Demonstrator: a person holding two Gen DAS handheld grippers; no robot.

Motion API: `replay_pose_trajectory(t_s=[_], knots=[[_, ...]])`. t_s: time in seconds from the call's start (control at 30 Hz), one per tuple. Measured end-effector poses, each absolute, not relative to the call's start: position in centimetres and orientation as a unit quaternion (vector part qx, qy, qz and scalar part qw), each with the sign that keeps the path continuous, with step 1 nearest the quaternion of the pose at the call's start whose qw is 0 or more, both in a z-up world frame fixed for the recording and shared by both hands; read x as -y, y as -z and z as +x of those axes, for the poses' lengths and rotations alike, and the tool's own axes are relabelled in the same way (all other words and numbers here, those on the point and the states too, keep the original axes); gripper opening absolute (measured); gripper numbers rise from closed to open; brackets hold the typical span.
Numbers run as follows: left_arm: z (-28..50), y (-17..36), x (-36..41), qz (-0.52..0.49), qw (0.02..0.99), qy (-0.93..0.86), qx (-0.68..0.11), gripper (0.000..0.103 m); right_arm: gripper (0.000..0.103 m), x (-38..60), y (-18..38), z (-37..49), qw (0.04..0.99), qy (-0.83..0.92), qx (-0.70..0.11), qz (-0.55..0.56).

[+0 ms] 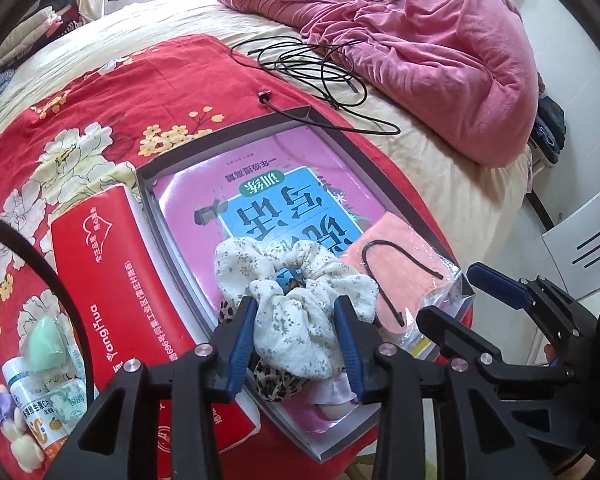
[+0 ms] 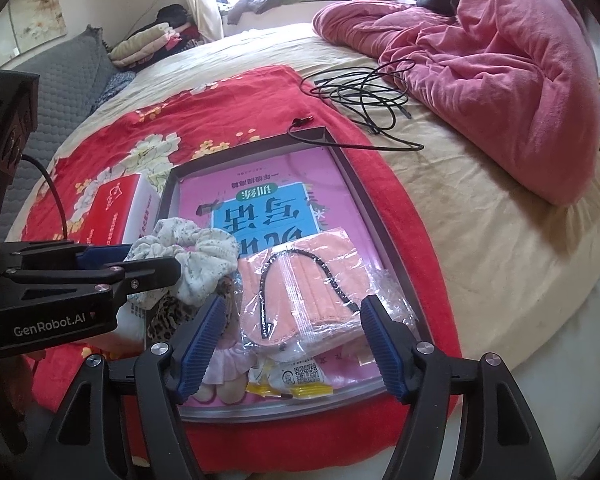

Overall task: Organize soft objects
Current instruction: 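Lower the scrunchie onto the tray with the left tool while the right tool lowers the mask beside it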

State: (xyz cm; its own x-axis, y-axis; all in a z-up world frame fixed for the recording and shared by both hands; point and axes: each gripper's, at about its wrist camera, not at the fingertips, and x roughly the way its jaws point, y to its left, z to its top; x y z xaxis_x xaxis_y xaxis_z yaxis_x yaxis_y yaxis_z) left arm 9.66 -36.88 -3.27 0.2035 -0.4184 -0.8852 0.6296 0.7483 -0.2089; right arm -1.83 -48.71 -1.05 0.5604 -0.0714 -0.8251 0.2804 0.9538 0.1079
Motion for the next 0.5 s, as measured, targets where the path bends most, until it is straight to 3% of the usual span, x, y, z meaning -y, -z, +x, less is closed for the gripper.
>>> replay_pose_trajectory(t_s=[0.5], knots=[[9.18,2.28,36.49,0.099,0.775,0.344,-0.520,0.055,0.074,48.56,0.34,-2.19,0.878,0.109,-0.454,0.109]])
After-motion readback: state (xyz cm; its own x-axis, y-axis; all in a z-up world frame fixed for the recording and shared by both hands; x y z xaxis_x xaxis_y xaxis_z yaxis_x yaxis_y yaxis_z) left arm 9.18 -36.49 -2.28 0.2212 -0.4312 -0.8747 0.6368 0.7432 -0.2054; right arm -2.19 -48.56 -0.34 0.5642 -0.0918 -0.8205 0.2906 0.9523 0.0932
